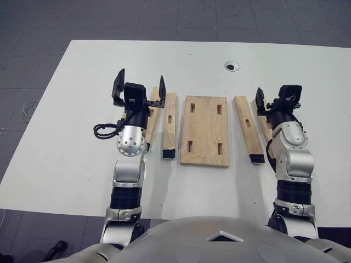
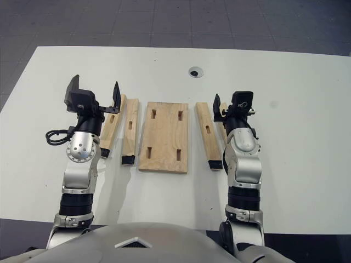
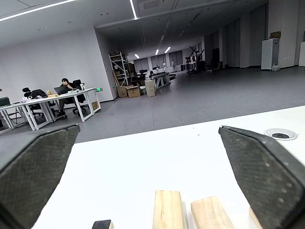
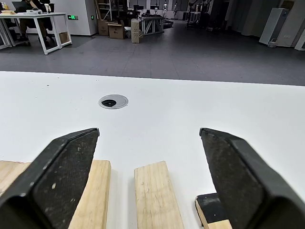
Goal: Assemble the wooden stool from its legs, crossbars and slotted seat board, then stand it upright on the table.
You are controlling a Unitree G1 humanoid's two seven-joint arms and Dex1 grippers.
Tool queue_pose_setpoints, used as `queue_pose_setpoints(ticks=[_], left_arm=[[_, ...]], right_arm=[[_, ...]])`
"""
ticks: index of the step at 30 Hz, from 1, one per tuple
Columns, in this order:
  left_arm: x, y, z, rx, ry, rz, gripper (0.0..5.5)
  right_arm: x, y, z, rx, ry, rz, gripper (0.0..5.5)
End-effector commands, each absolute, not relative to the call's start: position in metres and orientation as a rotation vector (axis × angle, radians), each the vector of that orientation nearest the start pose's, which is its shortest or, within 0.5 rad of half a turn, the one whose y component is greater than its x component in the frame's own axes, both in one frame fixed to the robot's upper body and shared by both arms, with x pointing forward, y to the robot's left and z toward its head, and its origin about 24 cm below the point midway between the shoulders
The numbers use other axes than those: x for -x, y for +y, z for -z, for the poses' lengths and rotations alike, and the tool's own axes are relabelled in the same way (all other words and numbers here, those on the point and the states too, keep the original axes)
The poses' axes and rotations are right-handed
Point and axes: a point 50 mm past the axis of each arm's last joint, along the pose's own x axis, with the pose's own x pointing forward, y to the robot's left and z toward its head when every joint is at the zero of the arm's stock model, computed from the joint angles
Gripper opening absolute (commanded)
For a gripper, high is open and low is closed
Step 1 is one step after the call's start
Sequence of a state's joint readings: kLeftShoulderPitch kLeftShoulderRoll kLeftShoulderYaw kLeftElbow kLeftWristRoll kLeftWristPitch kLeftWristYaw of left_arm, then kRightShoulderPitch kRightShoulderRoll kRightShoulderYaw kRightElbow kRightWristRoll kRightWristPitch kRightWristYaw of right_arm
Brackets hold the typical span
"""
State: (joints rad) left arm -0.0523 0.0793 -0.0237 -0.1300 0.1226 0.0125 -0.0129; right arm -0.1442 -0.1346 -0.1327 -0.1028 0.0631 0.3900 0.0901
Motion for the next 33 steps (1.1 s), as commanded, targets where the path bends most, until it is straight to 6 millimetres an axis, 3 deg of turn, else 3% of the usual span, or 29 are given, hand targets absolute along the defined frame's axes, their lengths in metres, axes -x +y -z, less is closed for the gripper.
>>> queue_pose_setpoints(ticks=[1, 14, 21, 33], left_arm=[[-0.2621, 0.1512, -0.0770, -0.181, -0.135, 0.032, 5.42], [-0.2623, 0.1455, -0.0790, -0.187, -0.141, 0.089, 5.46], [-0.2629, 0.1466, -0.0819, -0.161, -0.160, 0.086, 4.40], [-0.2656, 0.1530, -0.0857, -0.168, -0.158, 0.049, 4.35]], right_arm=[[-0.2815, -0.1897, -0.0750, 0.049, 0.136, -0.008, 3.89], [-0.2821, -0.1874, -0.0770, 0.072, 0.128, -0.015, 3.92], [-0.2819, -0.1856, -0.0773, 0.089, 0.125, -0.023, 3.92], [-0.2813, -0.1849, -0.0793, 0.140, 0.098, -0.032, 3.92]])
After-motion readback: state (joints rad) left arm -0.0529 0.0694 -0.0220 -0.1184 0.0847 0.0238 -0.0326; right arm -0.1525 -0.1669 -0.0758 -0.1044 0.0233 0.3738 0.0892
